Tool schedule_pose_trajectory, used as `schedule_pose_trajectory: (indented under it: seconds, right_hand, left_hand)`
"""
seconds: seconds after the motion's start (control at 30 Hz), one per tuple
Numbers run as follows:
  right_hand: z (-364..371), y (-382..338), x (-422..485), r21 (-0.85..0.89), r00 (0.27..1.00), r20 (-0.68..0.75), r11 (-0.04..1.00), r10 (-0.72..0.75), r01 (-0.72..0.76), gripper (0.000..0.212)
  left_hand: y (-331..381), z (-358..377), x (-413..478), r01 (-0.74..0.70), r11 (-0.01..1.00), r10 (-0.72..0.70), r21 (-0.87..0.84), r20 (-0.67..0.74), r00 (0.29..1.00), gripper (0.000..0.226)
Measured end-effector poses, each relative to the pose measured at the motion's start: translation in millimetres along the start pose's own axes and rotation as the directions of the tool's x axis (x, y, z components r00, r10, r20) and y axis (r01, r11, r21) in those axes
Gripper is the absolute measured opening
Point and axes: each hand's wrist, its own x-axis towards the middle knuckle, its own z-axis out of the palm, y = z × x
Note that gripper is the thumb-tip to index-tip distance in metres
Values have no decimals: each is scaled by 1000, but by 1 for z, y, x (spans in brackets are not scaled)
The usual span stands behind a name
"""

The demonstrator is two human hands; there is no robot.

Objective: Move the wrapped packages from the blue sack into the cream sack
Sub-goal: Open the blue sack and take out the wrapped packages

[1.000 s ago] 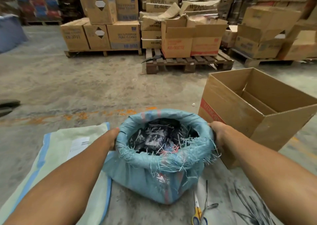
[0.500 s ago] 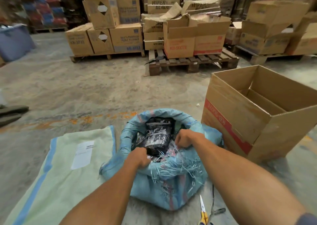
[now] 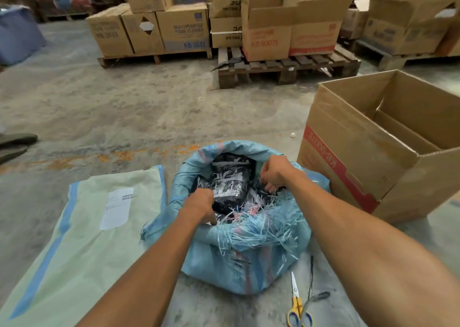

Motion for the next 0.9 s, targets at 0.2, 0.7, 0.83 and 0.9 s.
schedule_pose_trajectory:
  seconds: [0.2,0.7,0.83,0.9]
  right_hand:
    - [36,-35,24,312,985,106,936,135,-162,45]
    - [106,-83,53,369,883,-56,831,467,-416,67]
    - [105,-86,50,441,913,141,802,382,-404,86]
    - [102,-86,41,513,950,197,800,244,-312,70]
  left_hand:
    - [9,12,24,-146,986,126,79,214,969,43]
    - [-10,35,43,-550,460,450,697,351,821,56]
    - [-42,35,39,-620,577,581,532,267,769,58]
    - [-55,33,29,-590,694,555,412,216,803,60]
